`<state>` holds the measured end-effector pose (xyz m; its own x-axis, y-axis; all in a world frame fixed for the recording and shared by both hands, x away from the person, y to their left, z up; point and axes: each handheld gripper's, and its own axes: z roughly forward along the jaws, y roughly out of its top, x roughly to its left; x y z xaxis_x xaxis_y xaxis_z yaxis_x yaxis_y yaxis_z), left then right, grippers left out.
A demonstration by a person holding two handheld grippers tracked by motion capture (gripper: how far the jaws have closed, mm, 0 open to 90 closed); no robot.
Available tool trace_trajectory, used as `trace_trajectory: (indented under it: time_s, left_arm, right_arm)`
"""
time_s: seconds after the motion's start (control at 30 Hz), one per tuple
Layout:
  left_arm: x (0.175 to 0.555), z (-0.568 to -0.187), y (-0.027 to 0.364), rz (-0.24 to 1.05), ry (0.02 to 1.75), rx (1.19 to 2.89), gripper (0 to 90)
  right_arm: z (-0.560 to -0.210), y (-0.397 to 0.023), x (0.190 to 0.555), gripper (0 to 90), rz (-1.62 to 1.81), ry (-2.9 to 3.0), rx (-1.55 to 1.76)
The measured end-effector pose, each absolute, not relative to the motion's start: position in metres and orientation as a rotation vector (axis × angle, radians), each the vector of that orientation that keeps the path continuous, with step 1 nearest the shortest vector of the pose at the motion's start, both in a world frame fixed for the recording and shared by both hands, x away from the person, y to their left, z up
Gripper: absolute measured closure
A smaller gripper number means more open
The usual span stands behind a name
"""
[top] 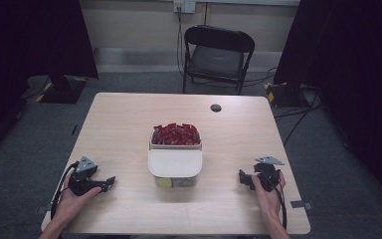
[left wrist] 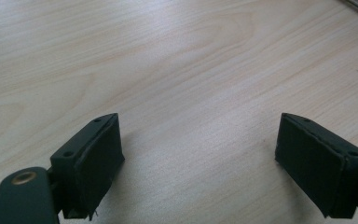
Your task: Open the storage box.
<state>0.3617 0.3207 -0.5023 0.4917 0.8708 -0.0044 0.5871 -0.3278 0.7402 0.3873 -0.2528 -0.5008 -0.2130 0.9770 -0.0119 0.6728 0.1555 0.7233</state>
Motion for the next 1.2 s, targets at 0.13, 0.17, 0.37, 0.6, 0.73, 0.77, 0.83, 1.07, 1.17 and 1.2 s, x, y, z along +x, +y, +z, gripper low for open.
trace_trajectory:
  time_s: [0.13,0.17,0.37,0.6,0.73,0.77,0.83,1.07,1.17,1.2]
  left_arm:
    - [0.362,-0.502,0.321,0.523,1.195,2.044,14.1]
    - [0.362,-0.502,0.321,0.523,1.195,2.044,14.1]
    - [0.362,-0.502,0.321,0.524,1.195,2.044,14.1]
    - [0.362,-0.502,0.321,0.524,1.196,2.043,14.1]
    - [0.362,-0.502,0.321,0.524,1.196,2.043,14.1]
    - [0.362,-0.502,0.321,0.528,1.193,2.047,14.1]
    - [0.362,-0.502,0.321,0.524,1.196,2.043,14.1]
    - [0.362,-0.502,0.321,0.523,1.195,2.043,14.2]
    - [0.362,-0.502,0.321,0.523,1.195,2.044,14.2]
    - [0.362,-0.502,0.321,0.523,1.195,2.044,14.1]
  right_arm:
    - [-0.501,-0.253,0.387,5.3,0.823,1.95,1.567]
    - [-0.501,-0.253,0.387,5.3,0.823,1.949,1.566]
    - [-0.5,-0.253,0.387,5.7,0.819,1.96,1.561]
    - [-0.498,-0.251,0.385,13.6,0.822,1.982,1.544]
    - [-0.496,-0.25,0.384,14.7,0.83,1.999,1.552]
    - [-0.495,-0.25,0.384,14.9,0.835,2.008,1.553]
    - [-0.494,-0.249,0.383,15.2,0.835,2.028,1.548]
    - [-0.486,-0.245,0.379,15.4,0.905,2.049,1.533]
    - [-0.482,-0.243,0.378,15.5,0.945,2.06,1.525]
    - [-0.481,-0.243,0.378,15.3,0.955,2.072,1.508]
